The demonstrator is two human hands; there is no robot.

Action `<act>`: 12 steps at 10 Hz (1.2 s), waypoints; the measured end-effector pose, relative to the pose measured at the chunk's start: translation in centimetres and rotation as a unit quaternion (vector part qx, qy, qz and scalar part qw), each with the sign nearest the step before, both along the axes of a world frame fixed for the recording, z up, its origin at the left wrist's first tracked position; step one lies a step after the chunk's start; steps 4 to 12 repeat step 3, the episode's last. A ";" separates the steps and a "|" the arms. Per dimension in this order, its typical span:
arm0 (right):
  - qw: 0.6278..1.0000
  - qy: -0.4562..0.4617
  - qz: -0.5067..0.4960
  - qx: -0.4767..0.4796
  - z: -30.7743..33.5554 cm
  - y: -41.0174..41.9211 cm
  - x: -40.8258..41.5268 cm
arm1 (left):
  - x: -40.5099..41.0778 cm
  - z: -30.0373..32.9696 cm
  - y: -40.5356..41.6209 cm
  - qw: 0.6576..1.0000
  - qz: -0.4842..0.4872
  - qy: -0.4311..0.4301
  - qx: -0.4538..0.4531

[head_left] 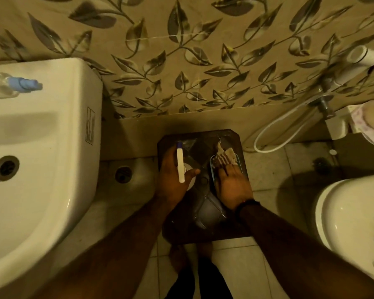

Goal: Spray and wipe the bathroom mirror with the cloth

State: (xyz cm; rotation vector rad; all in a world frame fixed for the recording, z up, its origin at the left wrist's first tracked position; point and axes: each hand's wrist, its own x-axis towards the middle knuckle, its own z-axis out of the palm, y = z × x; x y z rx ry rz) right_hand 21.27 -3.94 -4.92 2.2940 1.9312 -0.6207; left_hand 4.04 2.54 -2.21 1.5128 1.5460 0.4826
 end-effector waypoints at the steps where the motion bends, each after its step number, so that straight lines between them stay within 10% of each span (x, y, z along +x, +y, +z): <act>1: 0.999 -0.011 0.009 0.044 0.3 0.0 0.0 | -0.5 -0.1 -0.4 1.000 -0.019 0.006 0.003; 12: 0.990 -0.044 0.036 0.126 1.3 0.1 0.2 | -2.7 1.2 -1.3 0.998 -0.054 -0.006 0.020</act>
